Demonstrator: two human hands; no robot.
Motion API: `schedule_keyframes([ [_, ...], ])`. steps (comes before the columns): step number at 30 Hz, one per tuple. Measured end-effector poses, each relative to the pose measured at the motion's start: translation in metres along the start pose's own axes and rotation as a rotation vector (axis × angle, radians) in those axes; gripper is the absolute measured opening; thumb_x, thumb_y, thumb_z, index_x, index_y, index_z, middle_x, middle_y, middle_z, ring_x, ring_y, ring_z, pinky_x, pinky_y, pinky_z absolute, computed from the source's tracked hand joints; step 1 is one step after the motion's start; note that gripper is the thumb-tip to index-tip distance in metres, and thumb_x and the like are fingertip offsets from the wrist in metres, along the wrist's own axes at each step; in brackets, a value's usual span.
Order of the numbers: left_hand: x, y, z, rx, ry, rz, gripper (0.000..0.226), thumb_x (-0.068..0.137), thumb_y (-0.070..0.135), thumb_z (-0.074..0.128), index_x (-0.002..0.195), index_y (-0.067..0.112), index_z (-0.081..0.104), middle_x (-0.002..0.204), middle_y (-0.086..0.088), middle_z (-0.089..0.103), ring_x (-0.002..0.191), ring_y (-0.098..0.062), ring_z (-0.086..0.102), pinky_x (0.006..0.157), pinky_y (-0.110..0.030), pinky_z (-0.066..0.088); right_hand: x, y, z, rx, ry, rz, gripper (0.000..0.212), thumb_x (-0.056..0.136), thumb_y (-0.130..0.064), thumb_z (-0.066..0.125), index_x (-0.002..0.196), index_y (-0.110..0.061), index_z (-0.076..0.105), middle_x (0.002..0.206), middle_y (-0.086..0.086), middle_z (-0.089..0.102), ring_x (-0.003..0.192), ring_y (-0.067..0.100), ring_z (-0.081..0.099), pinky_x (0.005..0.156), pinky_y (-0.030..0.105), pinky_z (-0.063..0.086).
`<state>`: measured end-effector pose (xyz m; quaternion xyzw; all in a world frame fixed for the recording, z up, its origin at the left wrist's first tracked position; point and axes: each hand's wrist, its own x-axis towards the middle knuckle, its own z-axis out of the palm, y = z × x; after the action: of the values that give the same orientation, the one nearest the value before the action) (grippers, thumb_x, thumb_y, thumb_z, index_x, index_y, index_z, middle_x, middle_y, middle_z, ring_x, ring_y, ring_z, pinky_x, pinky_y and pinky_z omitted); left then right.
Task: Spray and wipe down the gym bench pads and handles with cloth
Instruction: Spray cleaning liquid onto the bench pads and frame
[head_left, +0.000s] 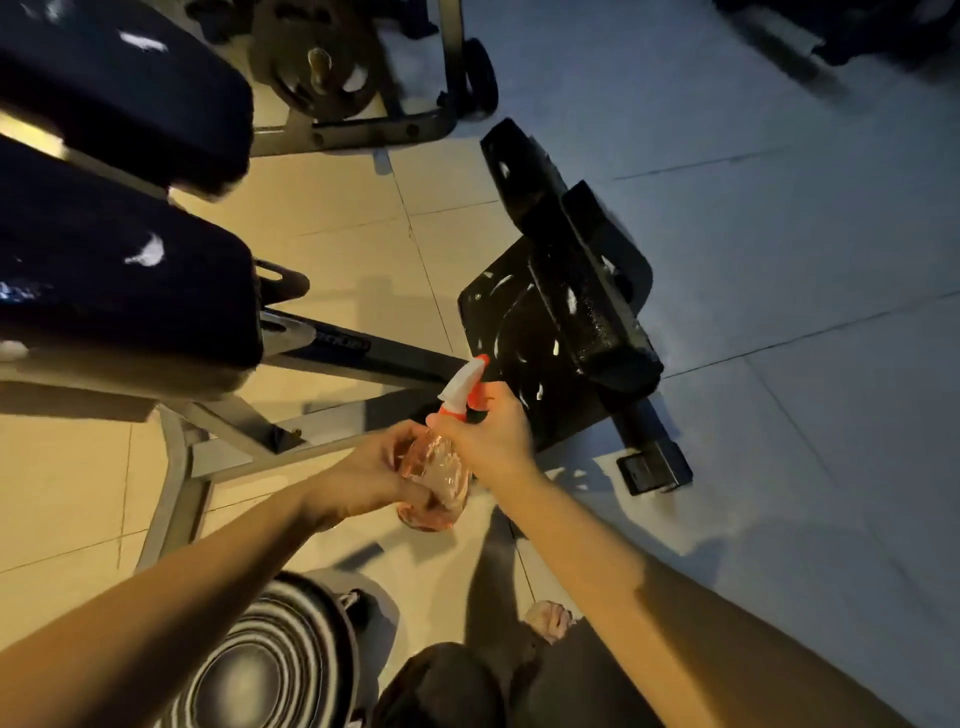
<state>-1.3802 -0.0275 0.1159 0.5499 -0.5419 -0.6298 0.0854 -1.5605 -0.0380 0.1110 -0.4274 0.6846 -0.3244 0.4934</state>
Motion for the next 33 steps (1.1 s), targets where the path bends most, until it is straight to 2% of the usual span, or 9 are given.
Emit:
schedule_keyframes([
  [3,-0.046,0.06,0.009,-0.034,0.004,-0.021,0.072,0.067,0.007,0.091,0.125,0.031,0.056,0.116,0.004,0.071,0.109,-0.01,0.068,0.097,-0.031,0.054,-0.04,-0.054,-0.038,-0.011,-0.006,0.008,0.052,0.075,-0.038,0.088,0.115,-0.031,0.055,0.101,-0.018,0.06,0.098,0.007,0.061,0.082,0.031,0.053],
  [6,-0.088,0.124,0.015,-0.024,0.002,-0.022,0.076,0.064,0.011,0.093,0.126,0.034,0.055,0.117,0.006,0.069,0.112,-0.012,0.066,0.098,-0.032,0.053,-0.078,-0.11,-0.086,-0.014,-0.033,0.017,0.055,0.074,-0.038,0.088,0.118,-0.03,0.055,0.107,-0.014,0.063,0.103,0.009,0.063,0.09,0.036,0.056],
  [10,-0.129,0.22,0.027,0.012,-0.042,0.014,0.078,0.066,0.014,0.091,0.13,0.034,0.051,0.125,0.005,0.063,0.117,-0.014,0.061,0.103,-0.039,0.052,-0.11,-0.179,-0.166,-0.054,-0.056,-0.057,0.032,0.083,-0.037,0.083,0.099,-0.034,0.055,0.093,-0.018,0.063,0.086,-0.002,0.067,0.073,0.017,0.057],
  [13,-0.134,0.291,0.04,0.042,-0.059,0.058,0.08,0.07,0.014,0.09,0.134,0.033,0.046,0.129,0.006,0.058,0.118,-0.015,0.058,0.098,-0.034,0.054,-0.11,-0.217,-0.224,-0.042,-0.021,-0.092,0.047,0.078,-0.047,0.084,0.112,-0.028,0.057,0.103,-0.009,0.068,0.1,0.015,0.07,0.084,0.039,0.062],
  [15,-0.122,0.335,0.052,0.065,-0.054,0.08,0.082,0.071,0.017,0.09,0.136,0.035,0.043,0.13,0.006,0.056,0.119,-0.016,0.057,0.096,-0.034,0.054,-0.101,-0.238,-0.263,-0.04,0.015,-0.14,0.052,0.08,-0.044,0.084,0.119,-0.026,0.056,0.106,-0.009,0.066,0.103,0.02,0.068,0.088,0.045,0.061],
  [18,-0.091,0.397,0.079,0.082,-0.027,0.116,0.082,0.071,0.023,0.091,0.138,0.034,0.043,0.131,0.007,0.056,0.12,-0.017,0.057,0.102,-0.041,0.053,-0.073,-0.261,-0.334,-0.037,-0.011,-0.201,0.051,0.082,-0.04,0.084,0.123,-0.024,0.057,0.106,-0.011,0.065,0.102,0.017,0.068,0.086,0.041,0.062],
  [23,-0.037,0.501,0.146,0.095,0.015,0.129,0.068,0.08,0.019,0.085,0.133,0.03,0.044,0.119,0.013,0.058,0.107,-0.008,0.06,0.096,-0.027,0.052,-0.011,-0.284,-0.456,-0.084,-0.149,-0.222,0.048,0.079,-0.036,0.087,0.118,-0.024,0.061,0.103,-0.012,0.067,0.093,0.011,0.066,0.079,0.032,0.062],
  [28,0.007,0.576,0.192,0.03,0.074,0.182,0.089,0.071,0.03,0.091,0.145,0.029,0.04,0.13,0.01,0.058,0.123,-0.014,0.058,0.109,-0.041,0.047,0.032,-0.321,-0.545,-0.167,-0.264,-0.3,0.046,0.082,-0.031,0.085,0.117,-0.028,0.056,0.109,-0.015,0.063,0.101,0.012,0.065,0.086,0.027,0.057],
  [33,0.05,0.632,0.198,0.002,0.22,0.218,0.089,0.071,0.027,0.091,0.141,0.029,0.036,0.132,0.008,0.054,0.124,-0.017,0.055,0.098,-0.034,0.046,0.08,-0.364,-0.592,-0.201,-0.346,-0.375,0.052,0.08,-0.028,0.086,0.122,-0.027,0.055,0.118,-0.011,0.062,0.103,0.014,0.065,0.091,0.033,0.056],
])
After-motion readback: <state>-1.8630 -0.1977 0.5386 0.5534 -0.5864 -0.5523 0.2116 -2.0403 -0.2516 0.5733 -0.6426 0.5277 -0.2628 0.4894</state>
